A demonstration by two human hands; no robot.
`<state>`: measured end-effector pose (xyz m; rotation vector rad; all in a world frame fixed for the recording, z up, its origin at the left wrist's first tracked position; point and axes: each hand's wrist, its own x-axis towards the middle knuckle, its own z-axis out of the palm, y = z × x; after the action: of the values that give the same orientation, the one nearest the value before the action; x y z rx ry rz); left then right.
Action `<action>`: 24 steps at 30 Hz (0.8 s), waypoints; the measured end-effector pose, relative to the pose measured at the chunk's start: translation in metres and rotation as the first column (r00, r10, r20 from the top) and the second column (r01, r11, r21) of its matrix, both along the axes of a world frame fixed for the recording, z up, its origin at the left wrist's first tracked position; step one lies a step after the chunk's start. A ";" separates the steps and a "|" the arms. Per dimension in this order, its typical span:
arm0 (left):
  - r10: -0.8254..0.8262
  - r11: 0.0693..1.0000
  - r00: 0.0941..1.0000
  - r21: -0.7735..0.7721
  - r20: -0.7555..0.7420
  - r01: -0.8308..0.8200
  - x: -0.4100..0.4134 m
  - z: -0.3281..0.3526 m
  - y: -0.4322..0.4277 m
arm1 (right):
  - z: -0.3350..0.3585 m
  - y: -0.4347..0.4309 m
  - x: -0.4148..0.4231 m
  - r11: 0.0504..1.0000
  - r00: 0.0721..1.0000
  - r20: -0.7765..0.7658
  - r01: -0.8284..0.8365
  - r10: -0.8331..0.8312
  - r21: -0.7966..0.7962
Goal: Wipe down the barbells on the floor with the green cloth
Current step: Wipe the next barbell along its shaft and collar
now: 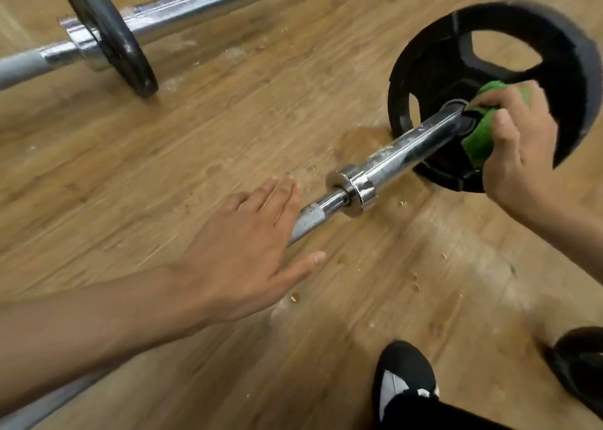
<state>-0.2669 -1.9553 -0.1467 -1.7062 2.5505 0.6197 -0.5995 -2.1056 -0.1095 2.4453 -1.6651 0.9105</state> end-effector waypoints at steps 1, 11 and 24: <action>-0.012 1.000 1.000 -0.009 0.005 0.012 -0.009 -0.003 -0.011 | -0.007 -0.008 -0.006 1.000 1.000 0.000 -0.013 0.013 0.006; 0.075 0.996 0.996 0.054 -0.040 -0.073 -0.051 -0.023 -0.040 | -0.067 -0.048 0.009 0.992 0.993 0.118 -0.004 -0.011 0.126; 0.028 0.988 0.991 -0.152 0.129 -0.008 -0.074 -0.023 -0.022 | -0.062 0.004 0.041 0.967 0.990 -0.056 -0.117 0.133 0.224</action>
<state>-0.3410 -1.9771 -0.1700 -1.7510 2.5513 0.3089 -0.5587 -2.1019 -0.1711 2.7187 -1.6878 0.6739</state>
